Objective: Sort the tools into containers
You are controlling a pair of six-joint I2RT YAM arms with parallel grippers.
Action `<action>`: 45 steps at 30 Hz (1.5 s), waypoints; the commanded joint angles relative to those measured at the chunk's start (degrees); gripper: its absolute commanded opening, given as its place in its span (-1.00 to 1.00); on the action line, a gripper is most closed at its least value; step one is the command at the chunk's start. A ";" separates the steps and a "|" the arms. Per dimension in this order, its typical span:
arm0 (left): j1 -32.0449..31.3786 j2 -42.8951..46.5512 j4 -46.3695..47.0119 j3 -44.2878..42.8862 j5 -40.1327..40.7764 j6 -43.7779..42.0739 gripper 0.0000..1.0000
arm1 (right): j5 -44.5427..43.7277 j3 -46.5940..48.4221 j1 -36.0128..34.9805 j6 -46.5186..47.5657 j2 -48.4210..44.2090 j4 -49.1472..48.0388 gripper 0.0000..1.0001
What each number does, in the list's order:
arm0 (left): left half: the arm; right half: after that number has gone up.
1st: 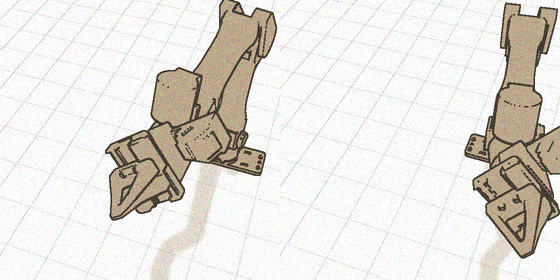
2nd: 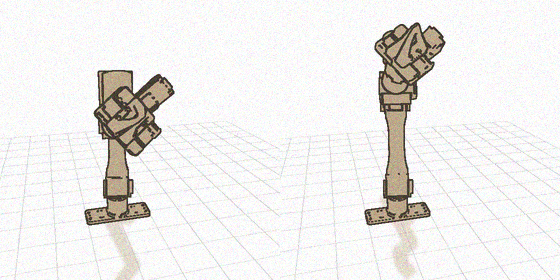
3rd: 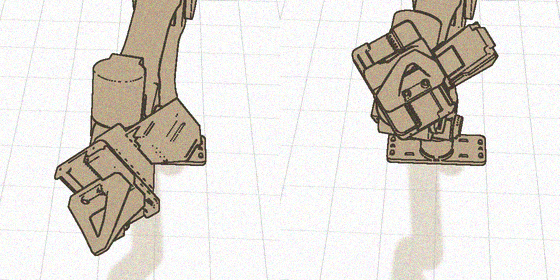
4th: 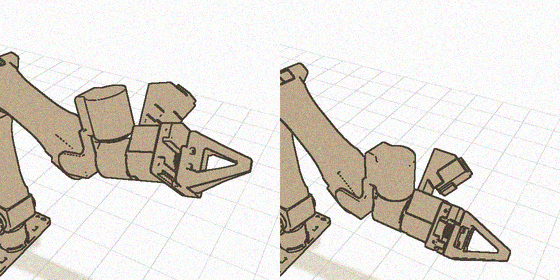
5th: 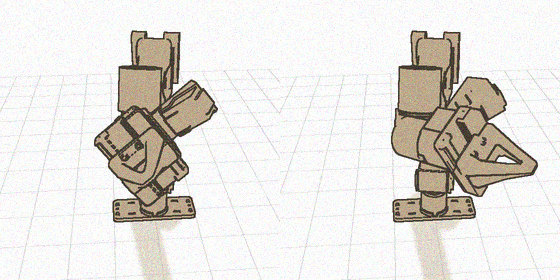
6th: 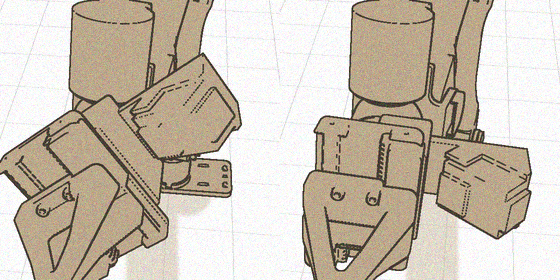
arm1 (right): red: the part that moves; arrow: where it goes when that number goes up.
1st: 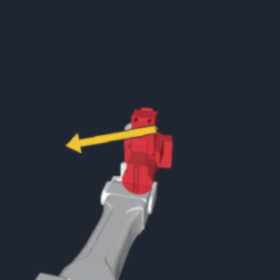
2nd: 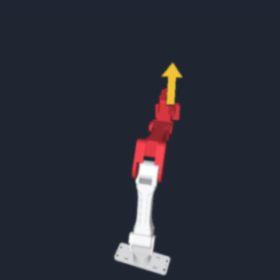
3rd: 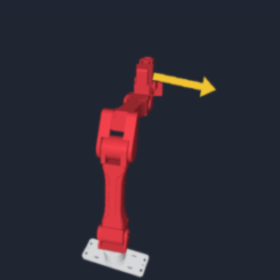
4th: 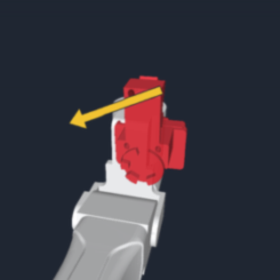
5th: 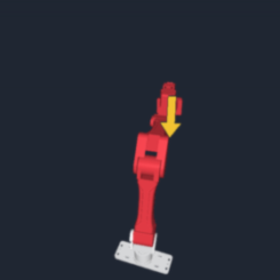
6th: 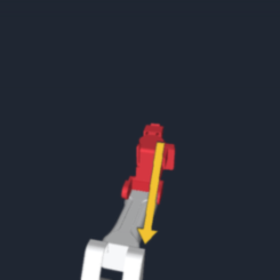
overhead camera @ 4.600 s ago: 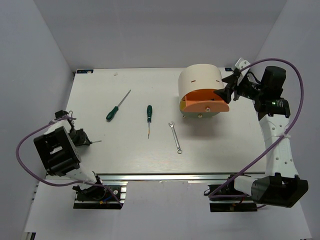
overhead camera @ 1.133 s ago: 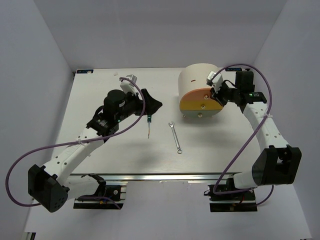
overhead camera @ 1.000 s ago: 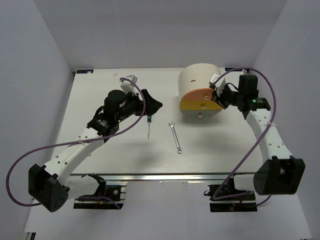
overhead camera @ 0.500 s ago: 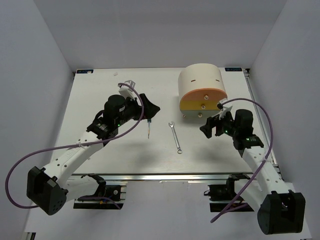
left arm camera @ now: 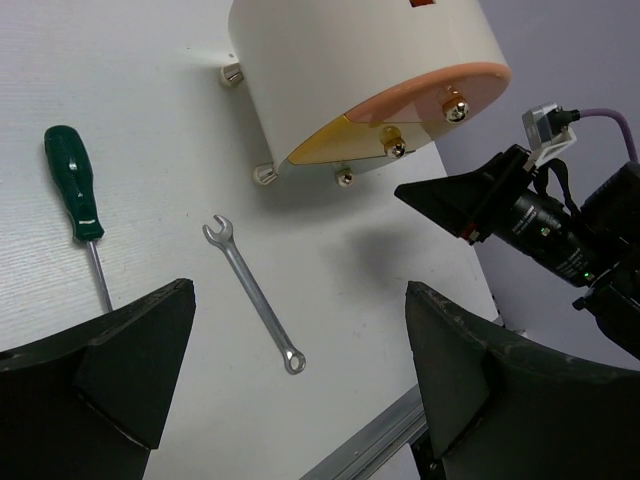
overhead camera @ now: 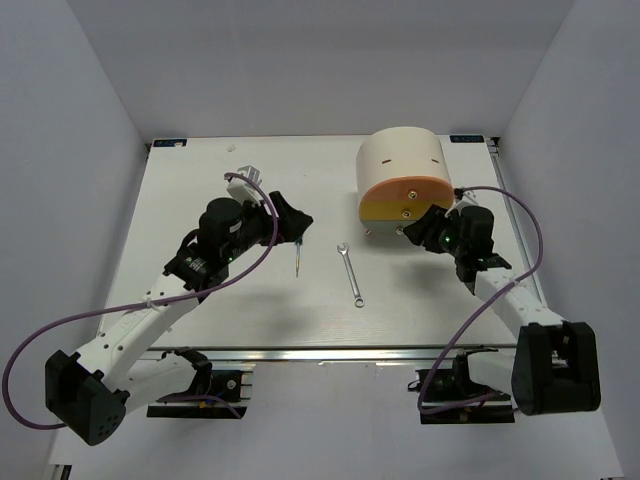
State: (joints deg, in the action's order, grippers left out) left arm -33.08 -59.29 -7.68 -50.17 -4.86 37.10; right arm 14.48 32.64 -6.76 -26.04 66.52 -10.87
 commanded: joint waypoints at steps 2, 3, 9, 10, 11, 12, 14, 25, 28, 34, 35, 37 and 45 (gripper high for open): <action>0.12 1.72 -1.54 -0.36 1.61 0.25 0.90 | -0.33 4.62 -0.53 -6.03 3.26 -7.23 0.15; 0.12 1.72 -1.63 -0.45 1.70 0.16 0.90 | -0.33 4.88 -0.53 -6.12 3.61 -7.75 0.19; 0.12 1.55 -1.19 0.60 1.52 0.78 0.90 | -1.03 6.29 -0.53 -9.54 6.60 -10.83 0.19; 0.12 1.46 -1.19 0.43 1.44 0.78 0.90 | -1.29 6.47 -0.70 -10.08 7.30 -11.44 0.18; 0.12 1.28 -1.28 0.34 1.44 0.60 0.91 | -1.82 6.47 -0.88 -10.60 7.57 -12.06 0.17; 0.12 1.19 -1.46 0.16 1.35 0.52 0.90 | -2.26 6.38 -0.88 -11.04 7.92 -12.76 0.15; 0.12 0.75 -1.72 -0.36 1.35 0.25 0.90 | -2.96 6.47 -1.23 -12.45 8.97 -13.73 0.13; 0.12 -0.92 -1.46 -1.16 0.73 0.43 0.90 | -5.16 5.42 -1.85 -11.93 8.63 -16.37 -0.46; 0.12 -0.65 -1.46 -0.80 0.64 0.60 0.90 | -4.99 3.84 -1.85 -11.58 6.27 -14.97 -0.57; 0.12 -0.92 -1.72 0.07 0.73 0.95 0.91 | -2.53 -2.31 -1.85 -12.36 -1.91 -10.05 -0.59; 0.12 -1.01 -1.72 0.16 0.47 0.95 0.90 | -2.27 -3.19 -1.94 -12.19 -3.14 -8.30 -0.59; 0.12 -1.36 -1.72 0.34 0.38 0.95 0.91 | -2.26 -5.30 -1.85 -12.19 -6.65 -6.54 -0.57; 0.12 -2.76 -1.37 0.96 -0.41 0.78 0.91 | -0.95 -8.91 -1.94 -12.89 -13.17 -0.38 -0.44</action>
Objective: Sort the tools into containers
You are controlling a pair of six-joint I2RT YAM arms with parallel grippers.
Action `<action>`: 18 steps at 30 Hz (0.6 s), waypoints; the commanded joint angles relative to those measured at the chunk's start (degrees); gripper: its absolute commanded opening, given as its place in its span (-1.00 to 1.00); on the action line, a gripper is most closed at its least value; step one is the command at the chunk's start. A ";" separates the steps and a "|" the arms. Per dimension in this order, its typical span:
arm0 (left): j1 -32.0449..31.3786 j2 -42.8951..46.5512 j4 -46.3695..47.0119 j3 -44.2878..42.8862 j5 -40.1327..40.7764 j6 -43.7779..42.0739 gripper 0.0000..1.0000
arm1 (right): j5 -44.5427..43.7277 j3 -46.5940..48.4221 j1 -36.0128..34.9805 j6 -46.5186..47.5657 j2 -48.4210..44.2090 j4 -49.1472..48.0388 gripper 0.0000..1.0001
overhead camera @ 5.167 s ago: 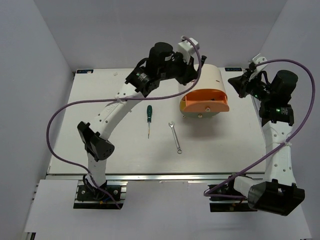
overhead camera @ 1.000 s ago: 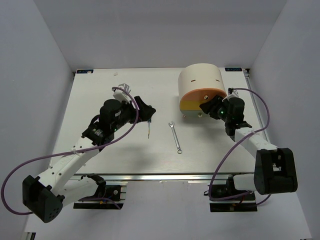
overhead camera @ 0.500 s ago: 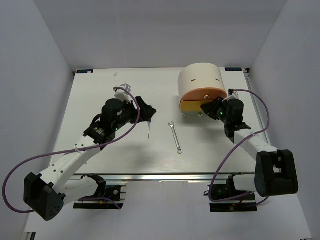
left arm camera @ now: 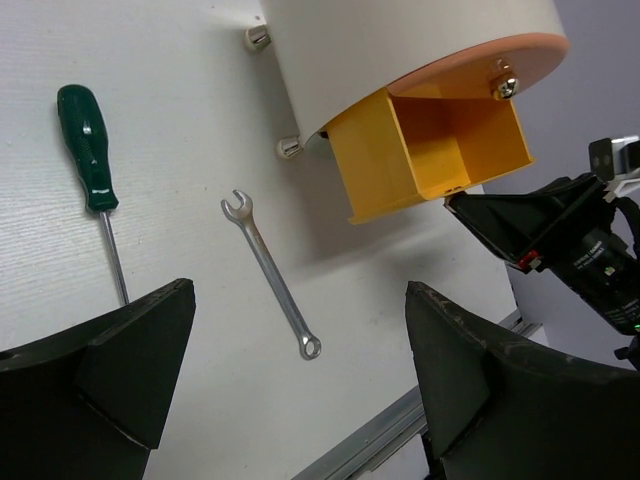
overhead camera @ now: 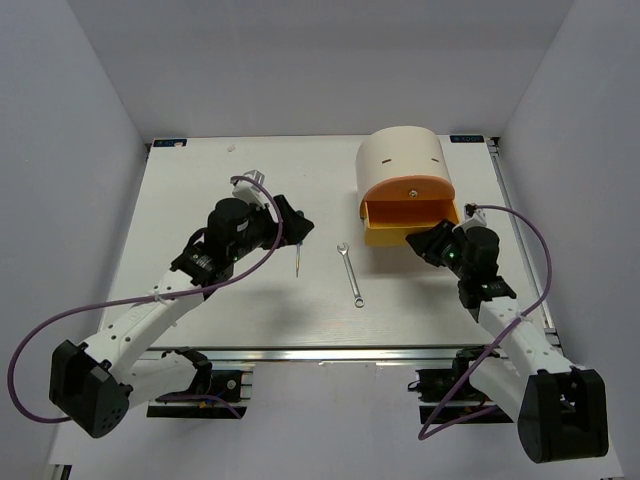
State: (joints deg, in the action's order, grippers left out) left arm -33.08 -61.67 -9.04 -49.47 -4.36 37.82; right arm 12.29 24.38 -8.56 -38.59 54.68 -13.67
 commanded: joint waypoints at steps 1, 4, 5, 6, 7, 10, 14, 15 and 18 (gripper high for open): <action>0.12 -0.64 -0.28 0.25 -0.56 -0.03 0.91 | 1.41 -0.91 -0.14 -0.17 -1.76 2.33 -0.37; 0.12 -3.10 -2.82 -0.88 1.36 -0.38 0.91 | 2.20 -1.09 -0.14 1.40 -1.33 1.02 0.11; 0.12 -4.15 -4.05 -1.58 2.42 -0.64 0.91 | 3.08 -0.22 -0.06 2.11 -1.06 0.93 0.29; 0.12 -7.03 -6.93 -2.29 3.38 -0.73 0.91 | 4.04 0.31 -0.06 4.12 -0.71 0.84 0.33; 0.12 -8.71 -8.52 -4.21 6.70 -0.91 0.90 | 5.27 0.84 -0.06 5.61 -0.36 0.84 0.37; 0.12 -16.62 -13.19 -8.34 10.24 -1.96 0.74 | 10.46 2.77 -0.06 10.89 -0.62 2.50 0.45; 0.12 -26.55 -16.09 -14.23 15.85 -3.98 0.63 | 15.11 1.99 -0.14 14.32 -4.21 4.17 0.46; 0.12 -28.23 -16.19 -15.47 16.83 -4.42 0.63 | 15.91 1.81 -0.14 15.20 -4.83 4.53 0.46; 0.12 -34.12 -15.49 -19.95 20.61 -6.61 0.63 | 17.94 0.93 -0.06 16.70 -8.25 5.14 0.46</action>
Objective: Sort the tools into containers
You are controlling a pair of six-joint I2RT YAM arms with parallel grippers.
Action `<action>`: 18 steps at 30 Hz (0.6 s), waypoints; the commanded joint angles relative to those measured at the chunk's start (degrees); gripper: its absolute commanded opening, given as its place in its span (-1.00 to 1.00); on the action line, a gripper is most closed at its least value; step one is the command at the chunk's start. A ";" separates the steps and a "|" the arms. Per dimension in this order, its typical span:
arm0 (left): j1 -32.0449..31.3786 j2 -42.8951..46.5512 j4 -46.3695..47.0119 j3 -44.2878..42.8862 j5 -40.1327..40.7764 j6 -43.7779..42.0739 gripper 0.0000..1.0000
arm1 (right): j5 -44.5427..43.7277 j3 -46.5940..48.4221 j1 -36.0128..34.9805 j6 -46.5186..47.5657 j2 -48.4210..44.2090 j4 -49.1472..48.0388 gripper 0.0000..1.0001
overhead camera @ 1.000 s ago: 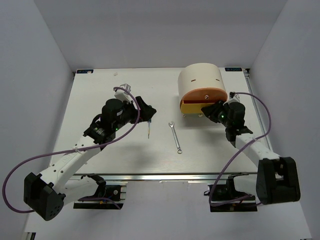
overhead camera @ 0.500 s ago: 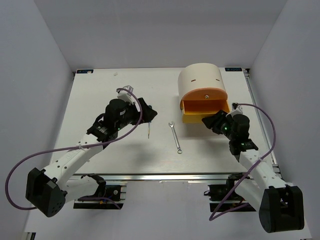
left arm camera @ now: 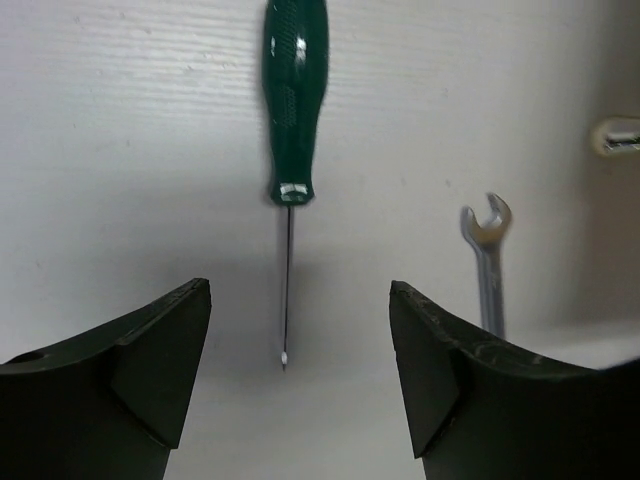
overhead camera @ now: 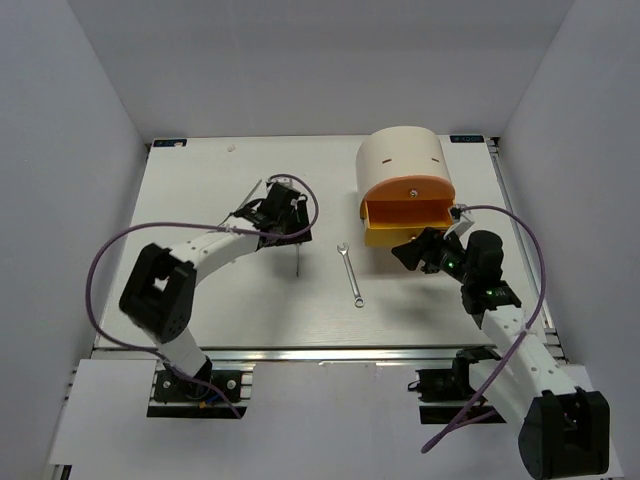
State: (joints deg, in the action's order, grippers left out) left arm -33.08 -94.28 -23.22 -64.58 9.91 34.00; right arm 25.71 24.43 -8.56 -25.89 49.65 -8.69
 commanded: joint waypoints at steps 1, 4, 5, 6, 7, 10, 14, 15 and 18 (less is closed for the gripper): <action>0.12 -4.74 -1.39 -6.08 7.13 -3.58 0.61 | 4.61 0.54 -0.14 4.44 -4.02 0.42 0.46; 0.12 -10.20 -2.96 -12.05 10.47 -6.92 0.56 | 5.05 0.01 -0.06 4.53 -6.84 1.57 0.46; 0.12 -13.53 -3.32 -14.94 11.26 -8.41 0.56 | 4.70 -0.08 -0.06 4.79 -7.45 1.83 0.46; 0.12 -15.04 -3.75 -16.18 11.97 -9.12 0.56 | 4.61 -0.17 -0.06 4.88 -8.59 2.18 0.47; 0.12 -16.19 -3.76 -17.15 12.23 -9.65 0.56 | 4.52 -0.25 -0.14 4.88 -9.13 2.27 0.47; 0.12 -20.14 -3.85 -20.58 13.37 -11.23 0.42 | 4.34 -0.34 0.03 4.88 -10.80 2.36 0.48; 0.12 -24.45 -5.95 -24.10 13.64 -12.20 0.22 | 3.38 1.06 -0.06 5.23 -11.42 2.97 0.49; 0.12 -25.59 -6.13 -24.45 13.47 -12.29 0.15 | 3.29 1.32 -0.06 5.50 -11.50 3.06 0.50; 0.12 -26.39 -6.22 -24.63 13.12 -12.03 -0.30 | 3.20 2.47 0.12 6.28 -11.85 3.33 0.51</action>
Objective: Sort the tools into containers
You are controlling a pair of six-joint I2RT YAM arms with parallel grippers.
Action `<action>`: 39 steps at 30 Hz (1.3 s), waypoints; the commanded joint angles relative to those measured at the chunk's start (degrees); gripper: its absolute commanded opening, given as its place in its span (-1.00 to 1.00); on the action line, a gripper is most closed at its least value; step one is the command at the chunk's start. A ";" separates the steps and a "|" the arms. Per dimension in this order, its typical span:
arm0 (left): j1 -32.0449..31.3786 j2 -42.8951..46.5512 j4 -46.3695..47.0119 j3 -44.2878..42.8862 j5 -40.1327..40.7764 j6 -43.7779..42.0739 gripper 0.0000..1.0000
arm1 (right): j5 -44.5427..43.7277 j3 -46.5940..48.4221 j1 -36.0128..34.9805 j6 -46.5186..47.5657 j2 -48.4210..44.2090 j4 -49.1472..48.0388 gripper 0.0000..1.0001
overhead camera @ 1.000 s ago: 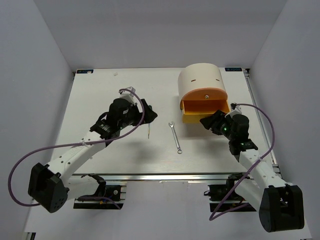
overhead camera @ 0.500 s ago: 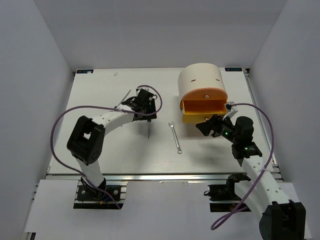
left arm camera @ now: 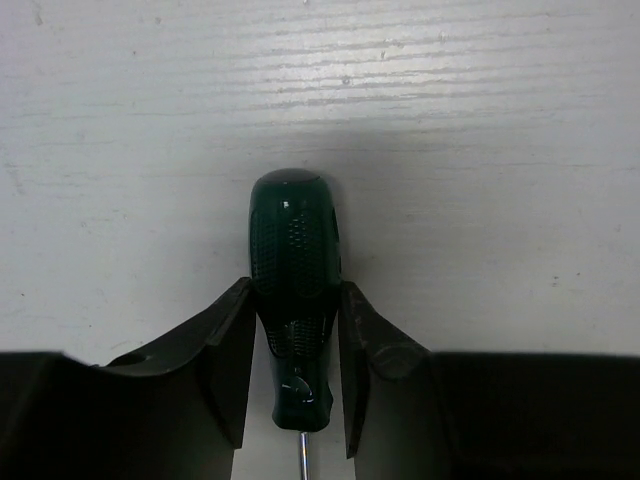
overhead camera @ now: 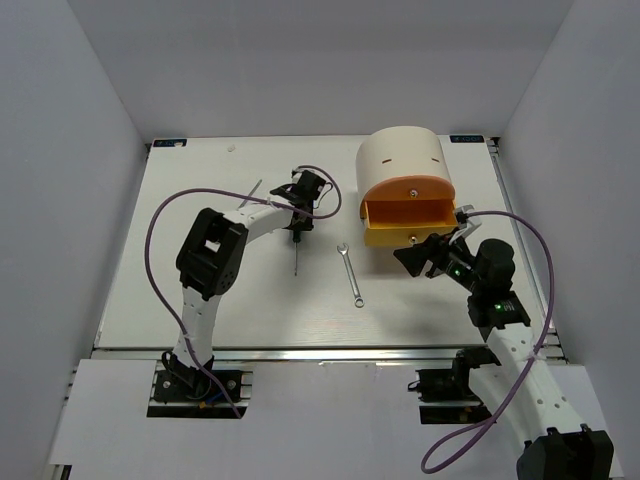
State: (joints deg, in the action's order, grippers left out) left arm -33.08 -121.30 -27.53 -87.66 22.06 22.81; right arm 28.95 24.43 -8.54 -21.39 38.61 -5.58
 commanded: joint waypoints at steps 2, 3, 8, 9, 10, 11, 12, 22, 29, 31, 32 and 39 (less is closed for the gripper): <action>0.12 0.62 -1.92 -1.29 0.18 -0.75 -0.48 | -0.30 3.08 0.10 2.22 -0.99 0.57 0.51; 0.12 0.80 -2.00 -1.11 -0.18 -0.66 -0.62 | -0.47 3.61 0.18 2.40 -1.08 0.84 0.51; 0.12 5.44 -3.23 0.64 -1.58 0.48 -1.00 | -0.04 5.45 1.15 4.07 -1.43 1.63 0.52; 0.12 7.20 -2.97 1.08 -2.72 0.48 -1.00 | 0.66 5.98 1.24 4.77 -1.61 2.15 0.52; 0.12 12.17 -2.19 1.87 -4.21 -0.39 -1.00 | 2.58 7.38 1.50 6.60 -1.70 2.59 0.51; 0.12 15.35 0.95 4.49 -6.31 -1.35 -1.00 | 3.73 8.17 1.94 7.49 -1.96 3.03 0.48; 0.12 18.69 3.33 6.17 -12.07 -2.58 -1.00 | 4.88 9.05 2.20 8.54 -2.13 4.17 0.42; -1.37 39.92 13.75 7.96 -44.37 -16.81 -1.00 | 5.78 15.03 7.29 13.82 -2.31 4.62 -1.00; -12.08 28.76 12.24 -8.92 -42.10 -29.21 -1.00 | 3.40 18.99 14.33 11.64 -0.91 2.42 -1.00; -13.32 24.21 13.54 -13.48 -42.02 -32.98 -1.00 | 3.57 19.52 16.34 10.76 -0.64 2.33 -1.00; -14.11 22.87 14.42 -14.72 -42.28 -33.79 -1.00 | 3.57 19.52 16.97 10.58 -0.64 2.42 -1.00; -17.10 15.92 24.35 -20.18 -42.27 -41.43 -1.00 | 3.22 18.82 19.52 9.79 -1.70 3.74 -1.00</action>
State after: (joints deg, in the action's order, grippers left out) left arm -49.41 -107.37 -10.28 -103.70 -19.05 -12.73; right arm 32.77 41.58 10.35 -10.55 37.82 -0.40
